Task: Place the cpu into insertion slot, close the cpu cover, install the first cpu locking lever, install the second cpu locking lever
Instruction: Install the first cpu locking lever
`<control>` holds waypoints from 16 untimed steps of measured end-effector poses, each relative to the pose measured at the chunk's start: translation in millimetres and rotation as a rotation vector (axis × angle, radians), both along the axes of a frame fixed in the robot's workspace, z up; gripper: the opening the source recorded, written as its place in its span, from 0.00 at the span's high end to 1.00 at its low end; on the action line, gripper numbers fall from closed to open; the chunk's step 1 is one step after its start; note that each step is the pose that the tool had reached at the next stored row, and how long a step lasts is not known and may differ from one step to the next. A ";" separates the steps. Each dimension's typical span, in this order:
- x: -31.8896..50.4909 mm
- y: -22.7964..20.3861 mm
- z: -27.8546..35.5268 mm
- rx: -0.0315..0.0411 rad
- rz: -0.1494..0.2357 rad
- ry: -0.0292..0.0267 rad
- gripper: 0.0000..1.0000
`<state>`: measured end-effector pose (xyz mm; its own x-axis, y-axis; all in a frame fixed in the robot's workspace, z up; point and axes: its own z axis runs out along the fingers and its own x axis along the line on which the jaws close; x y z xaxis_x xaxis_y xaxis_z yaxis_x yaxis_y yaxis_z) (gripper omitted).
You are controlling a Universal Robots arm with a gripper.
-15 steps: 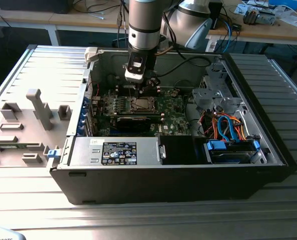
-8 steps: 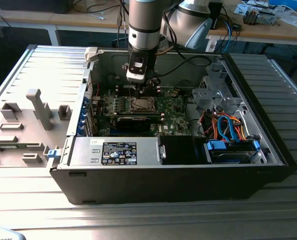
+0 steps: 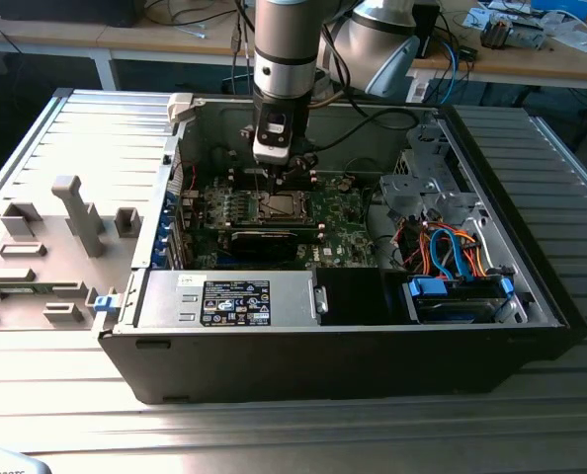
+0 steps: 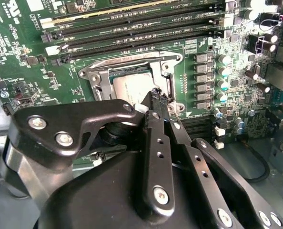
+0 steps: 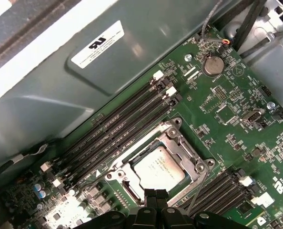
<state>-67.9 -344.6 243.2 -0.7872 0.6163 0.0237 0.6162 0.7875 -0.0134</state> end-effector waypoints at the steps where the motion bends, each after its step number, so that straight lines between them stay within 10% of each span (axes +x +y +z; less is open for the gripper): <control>1: 0.0 0.0 0.0 0.0000 0.004 0.0000 0.89; 16: 0.0 0.0 0.0 0.0000 0.074 0.0000 0.89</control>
